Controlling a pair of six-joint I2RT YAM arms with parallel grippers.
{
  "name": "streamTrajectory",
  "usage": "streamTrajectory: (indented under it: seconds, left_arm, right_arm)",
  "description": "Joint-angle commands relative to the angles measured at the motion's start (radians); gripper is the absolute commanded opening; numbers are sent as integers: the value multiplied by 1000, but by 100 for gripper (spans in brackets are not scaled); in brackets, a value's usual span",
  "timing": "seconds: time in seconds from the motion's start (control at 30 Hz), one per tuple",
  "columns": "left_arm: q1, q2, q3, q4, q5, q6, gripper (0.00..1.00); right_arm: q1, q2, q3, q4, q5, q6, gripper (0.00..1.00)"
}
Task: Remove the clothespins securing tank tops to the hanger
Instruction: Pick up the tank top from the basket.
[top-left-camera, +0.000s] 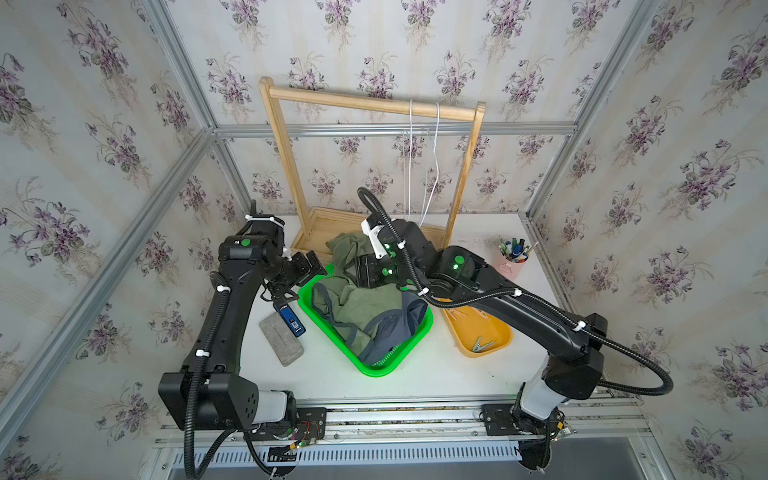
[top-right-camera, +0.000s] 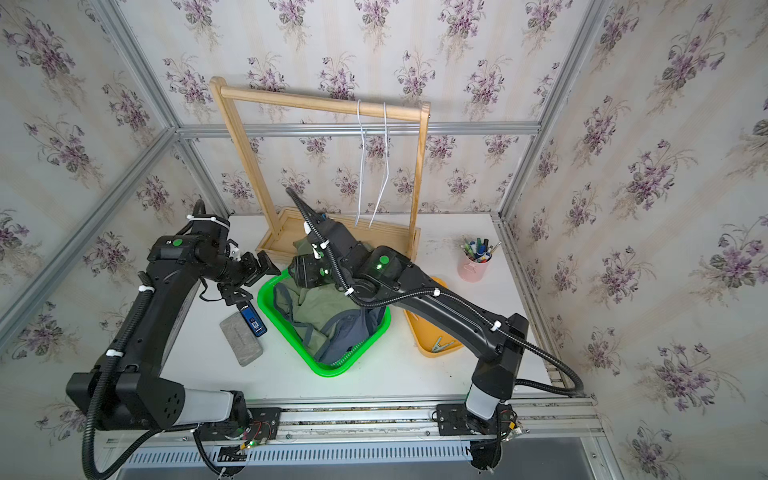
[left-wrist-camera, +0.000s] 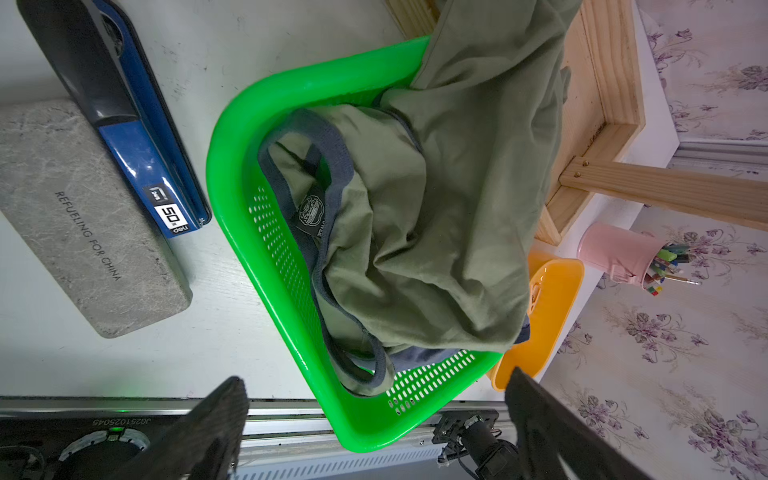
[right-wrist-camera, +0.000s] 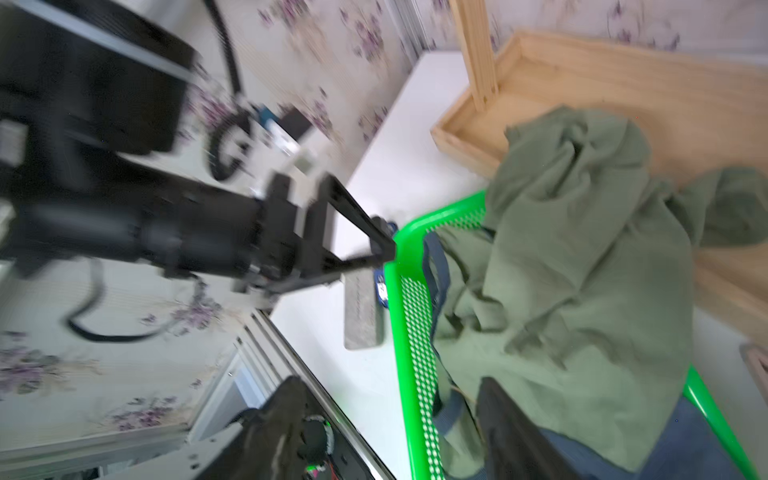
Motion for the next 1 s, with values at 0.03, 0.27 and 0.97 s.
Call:
streamTrajectory:
  seconds: [0.03, 0.27, 0.97]
  left_arm:
    - [7, 2, -15, -1, 19, 10, 99]
    - [9, -18, -30, -3, 24, 17, 99]
    - [12, -49, -70, -10, 37, 14, 98]
  right_arm:
    - [-3, 2, -83, 6, 81, 85, 70]
    - [-47, 91, -140, 62, 58, 107, 79]
    - [-122, 337, 108, 73, -131, 16, 0]
